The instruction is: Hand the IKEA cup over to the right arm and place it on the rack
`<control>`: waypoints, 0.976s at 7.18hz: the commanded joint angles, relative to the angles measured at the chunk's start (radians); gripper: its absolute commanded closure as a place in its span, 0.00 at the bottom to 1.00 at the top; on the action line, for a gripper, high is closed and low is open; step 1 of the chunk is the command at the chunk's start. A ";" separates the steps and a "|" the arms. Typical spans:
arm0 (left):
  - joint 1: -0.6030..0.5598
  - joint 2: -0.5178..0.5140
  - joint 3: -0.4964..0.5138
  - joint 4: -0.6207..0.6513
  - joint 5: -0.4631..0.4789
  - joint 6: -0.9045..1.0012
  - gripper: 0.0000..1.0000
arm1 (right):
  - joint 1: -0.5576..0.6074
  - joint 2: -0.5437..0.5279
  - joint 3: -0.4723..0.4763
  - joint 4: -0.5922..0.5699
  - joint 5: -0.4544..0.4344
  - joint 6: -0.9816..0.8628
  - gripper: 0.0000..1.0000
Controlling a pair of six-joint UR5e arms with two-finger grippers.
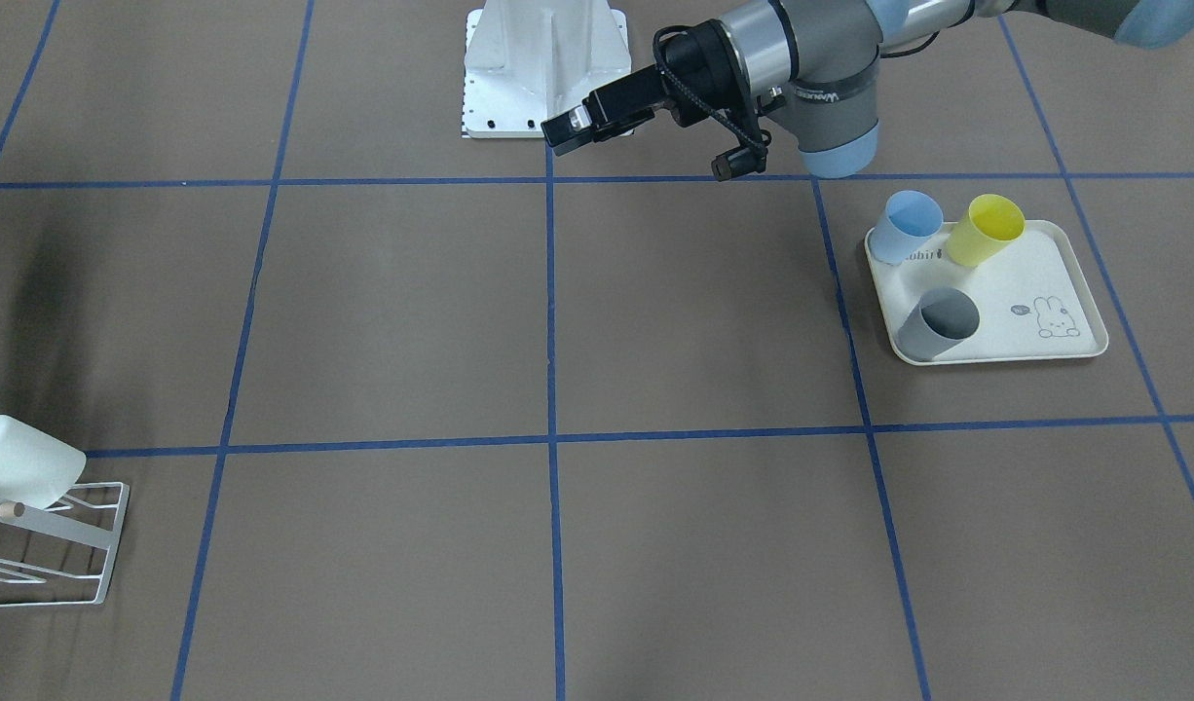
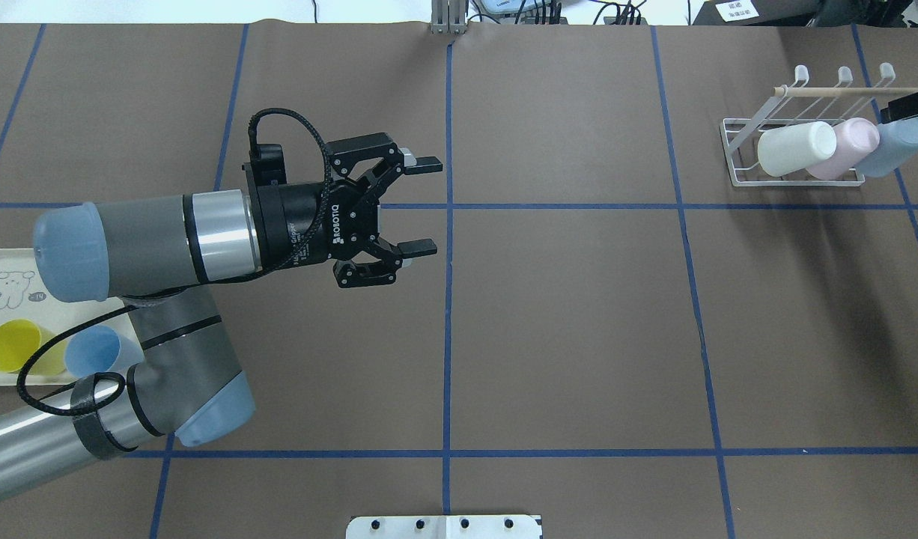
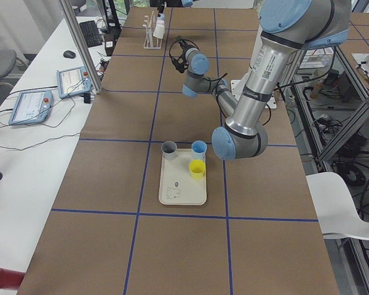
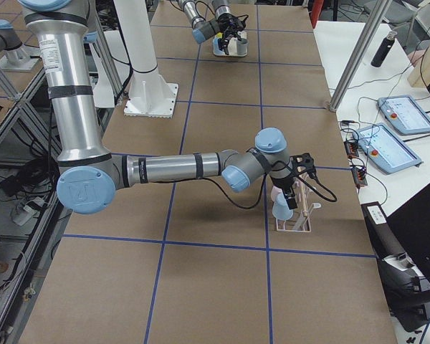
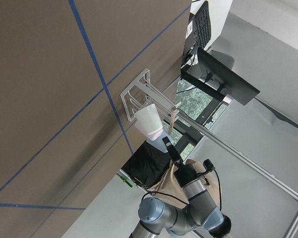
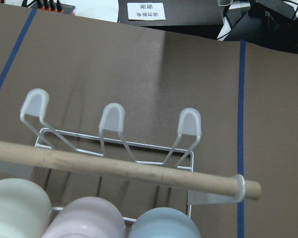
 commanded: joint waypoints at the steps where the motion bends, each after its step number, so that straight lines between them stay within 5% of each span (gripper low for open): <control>1: -0.007 0.065 -0.001 0.003 -0.001 0.276 0.01 | 0.004 0.000 0.032 0.003 0.042 0.003 0.01; 3: -0.031 0.119 0.013 0.003 -0.002 0.427 0.01 | 0.036 -0.012 0.092 0.003 0.043 0.002 0.00; 7: -0.033 0.150 0.031 0.024 0.002 0.433 0.01 | 0.264 -0.058 0.146 0.101 0.057 -0.006 0.00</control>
